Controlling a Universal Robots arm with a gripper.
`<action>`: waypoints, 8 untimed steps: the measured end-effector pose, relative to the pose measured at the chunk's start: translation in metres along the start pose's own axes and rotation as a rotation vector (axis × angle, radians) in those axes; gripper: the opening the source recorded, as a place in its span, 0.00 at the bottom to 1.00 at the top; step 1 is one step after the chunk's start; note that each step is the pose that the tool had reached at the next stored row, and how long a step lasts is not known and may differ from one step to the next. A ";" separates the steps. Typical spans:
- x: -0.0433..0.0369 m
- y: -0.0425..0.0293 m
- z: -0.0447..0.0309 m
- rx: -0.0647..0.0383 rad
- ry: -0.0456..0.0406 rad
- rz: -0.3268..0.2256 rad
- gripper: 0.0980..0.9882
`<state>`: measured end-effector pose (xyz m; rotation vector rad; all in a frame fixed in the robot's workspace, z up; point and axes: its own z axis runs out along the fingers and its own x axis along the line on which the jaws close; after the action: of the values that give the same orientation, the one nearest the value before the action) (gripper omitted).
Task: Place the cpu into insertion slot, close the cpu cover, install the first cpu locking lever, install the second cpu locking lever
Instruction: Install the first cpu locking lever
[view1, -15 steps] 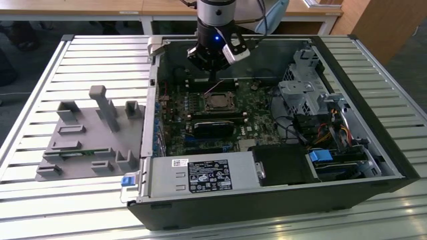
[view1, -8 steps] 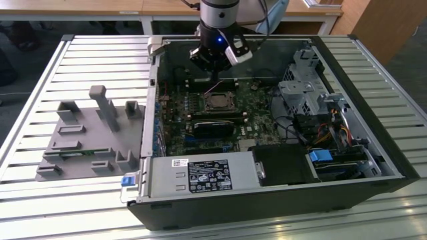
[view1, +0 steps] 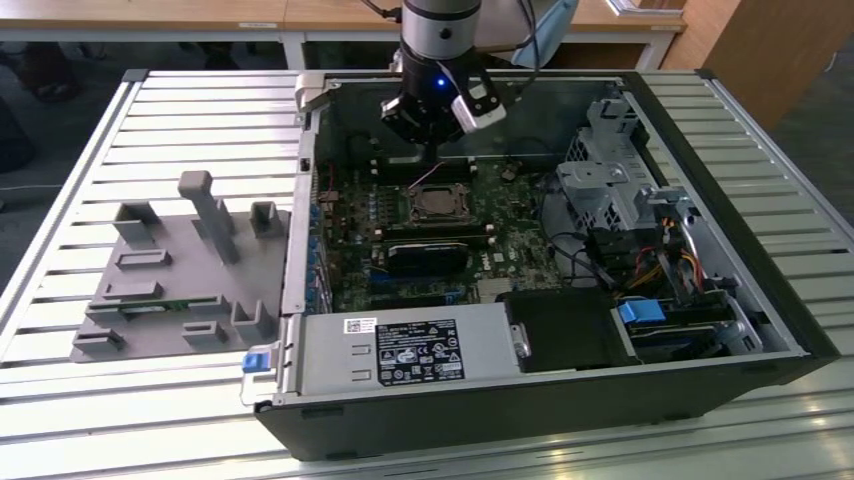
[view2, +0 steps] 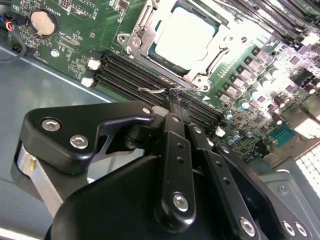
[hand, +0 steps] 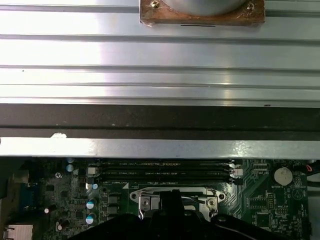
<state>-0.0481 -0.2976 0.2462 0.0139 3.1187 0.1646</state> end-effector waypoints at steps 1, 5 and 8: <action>-0.0001 0.0000 0.0004 0.000 0.0000 0.000 0.01; -0.0005 -0.0001 0.0008 0.000 -0.0001 0.000 0.01; -0.0005 -0.0001 0.0012 0.000 -0.0001 0.000 0.01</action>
<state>-0.0476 -0.2976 0.2449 0.0139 3.1187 0.1639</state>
